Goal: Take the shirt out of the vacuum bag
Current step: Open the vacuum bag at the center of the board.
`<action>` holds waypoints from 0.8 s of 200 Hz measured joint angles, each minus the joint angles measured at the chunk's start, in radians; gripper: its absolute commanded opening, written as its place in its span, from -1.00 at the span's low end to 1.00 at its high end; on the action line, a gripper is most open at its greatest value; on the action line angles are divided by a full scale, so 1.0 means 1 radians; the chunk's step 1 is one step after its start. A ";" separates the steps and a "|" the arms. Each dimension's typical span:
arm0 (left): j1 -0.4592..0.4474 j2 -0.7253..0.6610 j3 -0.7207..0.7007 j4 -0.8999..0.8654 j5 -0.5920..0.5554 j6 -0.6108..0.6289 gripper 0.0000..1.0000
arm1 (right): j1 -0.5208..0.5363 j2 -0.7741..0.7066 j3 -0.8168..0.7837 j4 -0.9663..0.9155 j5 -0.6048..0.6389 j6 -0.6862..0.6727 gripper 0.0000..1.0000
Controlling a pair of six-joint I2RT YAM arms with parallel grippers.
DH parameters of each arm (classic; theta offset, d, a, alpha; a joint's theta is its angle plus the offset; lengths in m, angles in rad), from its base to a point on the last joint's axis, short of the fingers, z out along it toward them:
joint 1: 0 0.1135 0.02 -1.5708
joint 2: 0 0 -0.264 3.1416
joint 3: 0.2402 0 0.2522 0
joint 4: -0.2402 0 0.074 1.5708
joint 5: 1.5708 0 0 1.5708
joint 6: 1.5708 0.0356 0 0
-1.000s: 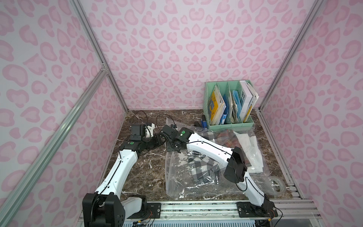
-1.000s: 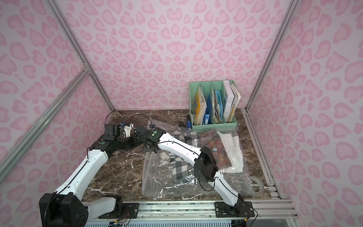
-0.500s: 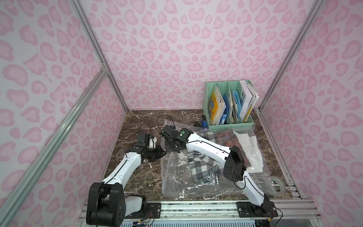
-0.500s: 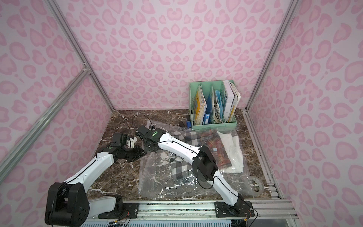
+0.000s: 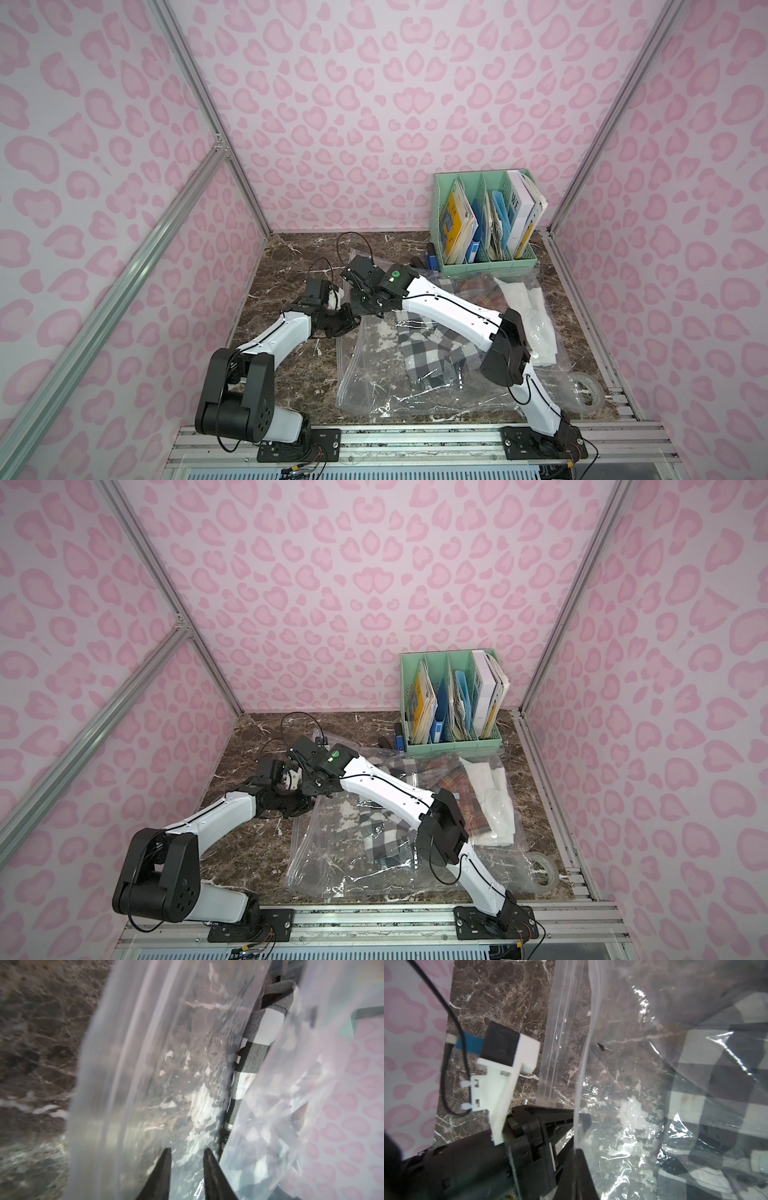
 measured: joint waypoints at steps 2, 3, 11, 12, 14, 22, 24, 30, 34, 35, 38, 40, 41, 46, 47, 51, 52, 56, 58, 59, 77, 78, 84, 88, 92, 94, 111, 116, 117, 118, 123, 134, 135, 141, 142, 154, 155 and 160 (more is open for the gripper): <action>-0.001 0.002 -0.003 0.003 0.002 -0.002 -0.38 | 0.000 -0.003 -0.001 0.000 0.000 0.003 -1.00; -0.001 0.002 -0.004 0.005 0.003 -0.003 -0.38 | 0.000 -0.004 -0.002 0.000 0.000 0.004 -1.00; -0.005 0.013 -0.014 0.023 0.012 -0.023 -0.37 | 0.001 -0.014 -0.004 0.000 0.000 0.016 -1.00; -0.006 0.015 -0.016 0.025 0.014 -0.023 -0.37 | 0.001 -0.014 -0.005 0.000 0.000 0.016 -1.00; -0.007 0.018 -0.017 0.027 0.015 -0.023 -0.37 | 0.001 -0.017 -0.005 0.000 0.000 0.016 -1.00; -0.012 0.034 -0.019 0.039 0.022 -0.028 -0.34 | 0.003 -0.026 -0.005 -0.001 0.000 0.018 -1.00; -0.013 0.037 -0.019 0.042 0.023 -0.029 -0.33 | 0.003 -0.029 -0.005 -0.001 0.000 0.020 -1.00; -0.016 0.049 -0.018 0.052 0.026 -0.040 -0.30 | 0.005 -0.037 -0.005 -0.001 0.001 0.024 -1.00; -0.017 0.056 -0.018 0.060 0.029 -0.044 -0.28 | 0.005 -0.043 -0.005 -0.001 0.001 0.024 -1.00; -0.017 0.060 -0.017 0.062 0.031 -0.044 -0.28 | 0.006 -0.045 -0.005 -0.001 0.001 0.024 -1.00; -0.019 0.064 -0.016 0.064 0.033 -0.044 -0.28 | 0.006 -0.049 -0.005 0.000 0.001 0.024 -1.00; -0.020 0.068 -0.014 0.068 0.035 -0.045 -0.27 | 0.007 -0.053 -0.005 0.000 0.001 0.024 -1.00; -0.021 0.070 -0.014 0.069 0.036 -0.045 -0.27 | 0.007 -0.054 -0.005 0.000 0.001 0.024 -1.00; -0.021 0.078 -0.011 0.073 0.041 -0.045 -0.27 | 0.008 -0.061 -0.005 0.000 0.001 0.024 -1.00; -0.021 0.082 -0.010 0.075 0.043 -0.045 -0.27 | 0.008 -0.063 -0.005 0.000 0.000 0.024 -1.00; -0.021 0.087 -0.008 0.079 0.046 -0.048 -0.27 | 0.010 -0.070 -0.005 0.001 0.000 0.024 -1.00; -0.021 0.090 -0.007 0.081 0.047 -0.048 -0.27 | 0.010 -0.072 -0.005 0.002 0.000 0.024 -1.00; -0.021 0.097 -0.005 0.086 0.050 -0.048 -0.19 | 0.011 -0.077 -0.005 0.004 0.000 0.024 -1.00; -0.021 0.100 -0.004 0.088 0.051 -0.048 -0.17 | 0.012 -0.081 -0.005 0.005 0.000 0.024 -1.00; -0.021 0.101 -0.003 0.089 0.052 -0.048 -0.16 | 0.012 -0.082 -0.005 0.005 0.000 0.024 -1.00; -0.024 0.129 0.005 0.116 0.074 -0.051 -0.01 | 0.016 -0.107 -0.005 0.020 -0.008 0.023 -1.00; -0.024 0.130 0.005 0.116 0.076 -0.051 0.00 | 0.016 -0.108 -0.005 0.021 -0.009 0.023 -1.00; -0.026 0.138 0.009 0.119 0.084 -0.051 0.07 | 0.016 -0.114 -0.005 0.026 -0.011 0.023 -1.00; -0.028 0.143 0.012 0.121 0.090 -0.051 0.11 | 0.017 -0.118 -0.004 0.027 -0.012 0.023 -1.00; -0.031 0.149 0.016 0.123 0.098 -0.051 0.14 | 0.018 -0.120 -0.003 0.028 -0.014 0.023 -1.00; -0.033 0.153 0.019 0.124 0.102 -0.050 0.15 | 0.018 -0.121 -0.003 0.029 -0.016 0.023 -1.00; -0.045 0.185 0.043 0.128 0.129 -0.042 0.22 | 0.019 -0.130 -0.003 0.035 -0.035 0.020 -1.00; -0.048 0.195 0.048 0.128 0.135 -0.039 0.24 | 0.019 -0.132 -0.003 0.036 -0.041 0.019 -1.00; -0.049 0.196 0.049 0.128 0.136 -0.039 0.25 | 0.019 -0.132 -0.003 0.037 -0.042 0.019 -1.00; -0.050 0.199 0.050 0.128 0.138 -0.037 0.26 | 0.019 -0.132 -0.003 0.037 -0.043 0.020 -1.00; -0.053 0.208 0.053 0.127 0.145 -0.032 0.29 | 0.019 -0.133 -0.002 0.040 -0.050 0.019 -1.00; -0.059 0.221 0.056 0.125 0.156 -0.021 0.34 | 0.020 -0.137 -0.002 0.046 -0.063 0.015 -1.00; -0.060 0.222 0.056 0.125 0.157 -0.020 0.34 | 0.020 -0.137 -0.002 0.047 -0.063 0.015 -1.00; -0.063 0.229 0.056 0.124 0.161 -0.017 0.36 | 0.020 -0.140 -0.002 0.050 -0.068 0.014 -1.00; -0.063 0.229 0.056 0.123 0.162 -0.017 0.36 | 0.020 -0.140 -0.002 0.051 -0.069 0.014 -1.00; -0.072 0.238 0.056 0.121 0.173 -0.013 0.39 | 0.021 -0.145 0.000 0.053 -0.082 0.012 -1.00; -0.072 0.239 0.056 0.121 0.174 -0.013 0.39 | 0.021 -0.145 0.000 0.054 -0.083 0.012 -1.00; -0.076 0.242 0.056 0.122 0.179 -0.011 0.40 | 0.022 -0.146 0.000 0.056 -0.086 0.012 -1.00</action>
